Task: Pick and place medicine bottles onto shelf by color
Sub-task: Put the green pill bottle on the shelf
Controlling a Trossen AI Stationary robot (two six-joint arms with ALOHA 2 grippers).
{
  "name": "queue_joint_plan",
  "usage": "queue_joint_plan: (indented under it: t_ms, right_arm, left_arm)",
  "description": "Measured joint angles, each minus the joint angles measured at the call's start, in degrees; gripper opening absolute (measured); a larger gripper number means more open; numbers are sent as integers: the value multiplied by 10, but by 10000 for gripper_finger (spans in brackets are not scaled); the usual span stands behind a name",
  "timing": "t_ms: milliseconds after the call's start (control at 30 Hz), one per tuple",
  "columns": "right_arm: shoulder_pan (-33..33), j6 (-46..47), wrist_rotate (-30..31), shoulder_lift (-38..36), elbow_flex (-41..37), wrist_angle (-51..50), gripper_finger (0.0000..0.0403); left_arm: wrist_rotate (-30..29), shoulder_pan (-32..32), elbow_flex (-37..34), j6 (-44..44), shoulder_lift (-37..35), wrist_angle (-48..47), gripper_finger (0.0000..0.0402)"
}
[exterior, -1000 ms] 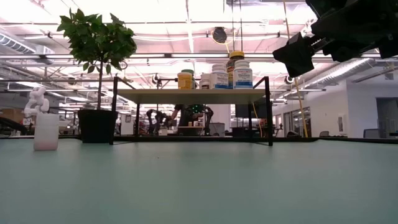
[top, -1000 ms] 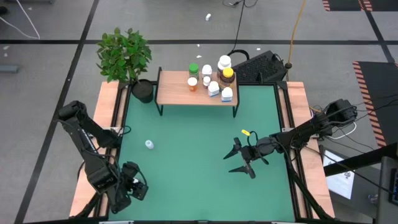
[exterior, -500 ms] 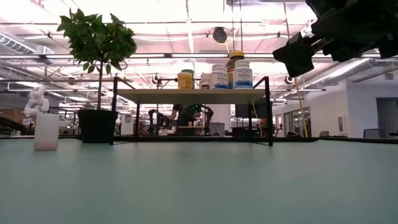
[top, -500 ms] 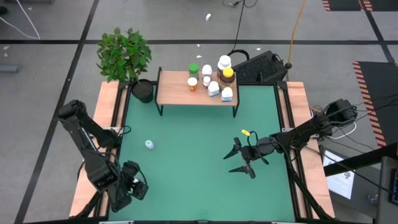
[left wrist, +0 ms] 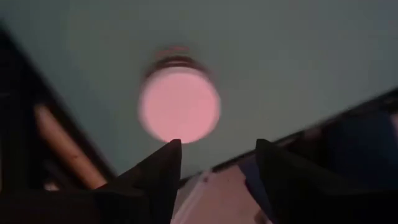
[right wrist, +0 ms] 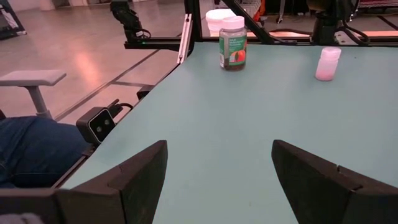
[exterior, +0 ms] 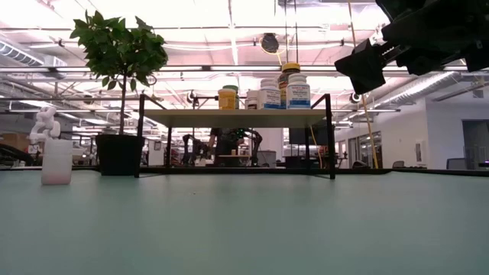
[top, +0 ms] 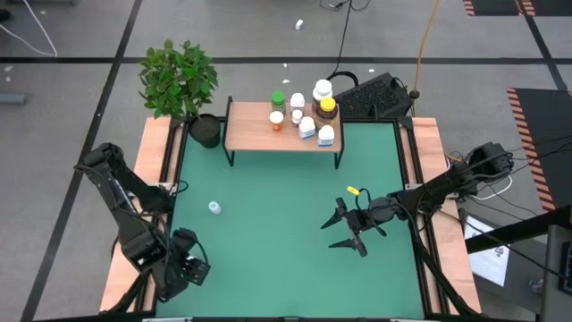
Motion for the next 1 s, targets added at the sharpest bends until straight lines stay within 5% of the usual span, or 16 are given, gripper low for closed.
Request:
queue_joint_plan:
  t_ms: [133, 300, 767, 1000]
  right_arm:
    - [0, 0, 0, 0, 0, -5, 281]
    - [0, 0, 0, 0, 0, -9, 281]
    - [0, 0, -2, 0, 0, -9, 281]
    - [0, -1, -2, 0, 0, -9, 281]
  left_arm:
    - [4, -2, 0, -7, 0, -18, 199]
    - [-70, -5, -11, 10, 11, -13, 208]
    - [-24, -14, -34, -29, 21, -3, 363]
    - [-7, -14, -42, -30, 56, -5, 332]
